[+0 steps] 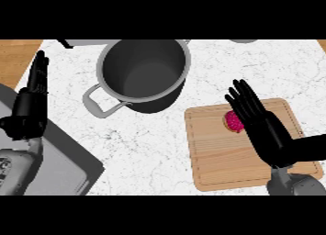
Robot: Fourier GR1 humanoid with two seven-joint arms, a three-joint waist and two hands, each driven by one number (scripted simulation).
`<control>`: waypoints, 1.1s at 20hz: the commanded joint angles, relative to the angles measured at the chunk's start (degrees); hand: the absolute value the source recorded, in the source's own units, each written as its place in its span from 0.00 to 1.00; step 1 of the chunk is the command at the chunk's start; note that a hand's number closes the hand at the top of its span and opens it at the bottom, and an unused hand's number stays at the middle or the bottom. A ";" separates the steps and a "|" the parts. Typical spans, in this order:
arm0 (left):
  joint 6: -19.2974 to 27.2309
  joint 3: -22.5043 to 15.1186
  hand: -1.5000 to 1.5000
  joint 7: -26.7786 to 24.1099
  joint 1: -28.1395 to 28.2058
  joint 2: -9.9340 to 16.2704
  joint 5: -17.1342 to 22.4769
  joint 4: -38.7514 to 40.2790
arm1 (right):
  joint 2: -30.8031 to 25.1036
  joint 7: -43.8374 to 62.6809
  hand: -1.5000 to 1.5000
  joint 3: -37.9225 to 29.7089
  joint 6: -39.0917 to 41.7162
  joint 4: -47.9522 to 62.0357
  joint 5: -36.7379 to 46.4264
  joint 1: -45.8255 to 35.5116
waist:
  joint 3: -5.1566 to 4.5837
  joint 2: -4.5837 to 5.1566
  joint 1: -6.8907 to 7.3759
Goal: Pick the cupcake from the cutting board and place it in the pot
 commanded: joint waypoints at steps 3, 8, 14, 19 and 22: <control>-6.55 -3.58 0.50 5.77 2.21 -2.21 4.93 -0.87 | -6.03 -2.70 0.00 -8.29 -9.18 4.43 9.73 1.12 | -4.69 1.35 -1.30; -11.61 -2.85 0.50 11.51 1.20 -3.17 10.42 -0.56 | -16.74 6.06 0.00 -13.16 -19.30 14.99 22.25 8.67 | -6.40 5.49 -5.57; -18.03 -5.63 0.50 17.72 2.89 -4.69 18.04 -1.89 | -18.69 14.38 0.00 -9.17 -29.42 19.41 35.61 8.70 | -5.54 3.34 0.50; -21.07 -5.62 0.50 21.40 1.74 -5.04 20.36 -2.37 | -20.17 27.59 0.00 -3.37 -29.37 18.91 44.16 5.24 | -5.44 2.48 2.60; -20.94 -5.91 0.50 23.68 1.29 -5.88 20.52 -2.70 | -21.84 36.54 0.00 -2.04 -26.27 14.90 45.98 2.68 | -5.50 1.57 1.62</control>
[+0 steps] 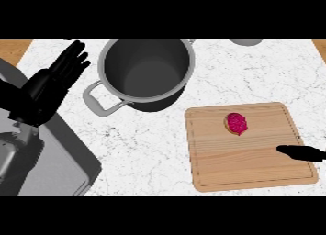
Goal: Pick the cupcake from the cutting board and place it in the pot
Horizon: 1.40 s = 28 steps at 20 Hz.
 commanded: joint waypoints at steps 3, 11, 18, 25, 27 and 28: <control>-0.03 -4.62 0.50 4.14 7.88 -6.44 3.47 2.87 | -1.83 19.73 0.00 3.71 5.88 -4.92 4.41 -7.16 | -1.70 0.39 1.05; -1.44 -3.55 0.50 5.82 8.71 -6.53 3.40 1.79 | 0.69 44.24 0.00 5.20 14.94 -10.50 3.03 -19.12 | -1.49 0.09 1.05; 0.08 -4.18 0.50 6.01 10.77 -9.72 2.12 -0.45 | 5.90 49.03 0.00 5.71 15.38 -8.43 4.73 -24.23 | -1.23 0.21 0.91; 0.04 -4.28 0.50 7.12 12.76 -10.18 0.46 -2.23 | 10.77 48.53 0.00 8.23 15.73 -3.80 8.58 -24.40 | -1.16 0.39 0.63; -0.50 -4.28 0.50 6.33 12.45 -10.75 0.22 -2.62 | 12.95 49.20 0.00 9.00 15.71 -1.35 9.95 -25.97 | -1.20 0.69 1.03; -0.63 -3.41 0.50 7.65 12.39 -9.67 0.33 -2.90 | 11.60 49.52 0.00 8.21 16.62 -1.46 10.20 -24.98 | -1.17 0.39 0.09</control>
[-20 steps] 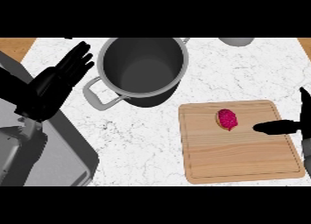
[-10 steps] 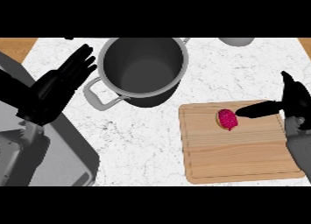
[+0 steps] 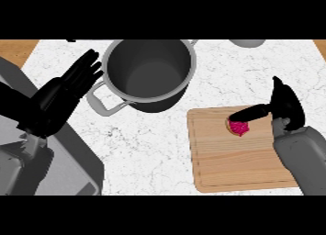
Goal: Pick the cupcake from the cutting board and place it in the pot
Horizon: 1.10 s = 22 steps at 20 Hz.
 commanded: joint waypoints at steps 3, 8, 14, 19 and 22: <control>0.18 -2.87 0.50 0.34 11.36 -3.84 1.22 3.51 | 2.50 12.45 0.00 2.01 2.08 3.46 3.99 -0.03 | -1.93 1.13 -0.43; 0.40 -3.17 0.50 1.13 11.14 -5.20 0.62 2.21 | 4.99 13.27 0.00 2.10 2.44 6.19 6.83 -1.18 | -1.84 1.11 -0.74; 0.26 -1.70 0.50 1.08 11.93 -4.90 -0.48 1.57 | 7.71 12.02 0.00 1.50 3.27 7.89 8.56 -0.52 | -1.80 1.24 -1.19; 0.31 -2.80 0.50 0.74 13.23 -6.94 -1.04 0.05 | 8.68 10.47 0.00 -0.78 3.63 10.41 9.59 -0.54 | -1.77 1.37 -1.16; -0.79 -1.70 0.50 0.47 14.08 -5.84 -1.22 -0.14 | 9.90 9.71 0.00 -1.66 3.16 11.12 10.60 0.65 | -1.76 1.38 -1.34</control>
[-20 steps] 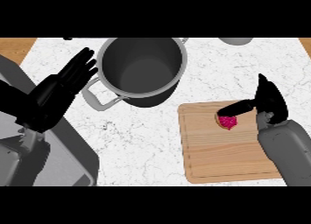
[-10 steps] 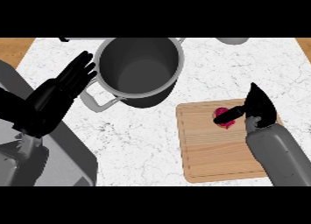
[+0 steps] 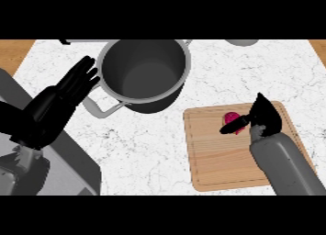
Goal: Pick the cupcake from the cutting board and place it in the pot
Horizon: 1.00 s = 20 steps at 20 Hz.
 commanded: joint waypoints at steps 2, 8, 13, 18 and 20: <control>1.92 -4.00 0.50 -0.27 8.84 -5.26 -0.48 5.84 | 3.76 11.30 0.00 -0.44 0.09 1.19 2.48 -2.02 | -1.99 1.47 -0.12; -0.03 -2.28 0.50 -1.07 10.81 -4.55 0.65 5.30 | 3.60 6.89 0.00 -2.94 0.23 2.32 3.52 1.77 | -1.96 1.51 -0.56; -0.32 -2.15 0.50 1.37 9.58 -4.35 1.37 3.99 | 5.69 7.08 0.00 -4.33 0.88 4.34 5.13 -0.24 | -1.91 1.54 0.05; -0.42 -2.36 0.50 -0.34 10.89 -5.16 0.42 4.35 | 6.31 5.63 1.00 -7.03 -0.03 4.16 5.87 0.12 | -1.94 1.47 -0.37; 0.33 -3.23 0.50 1.08 12.20 -5.42 0.07 2.22 | 8.67 1.26 1.00 -6.31 0.24 3.82 4.49 1.57 | -1.82 1.26 0.32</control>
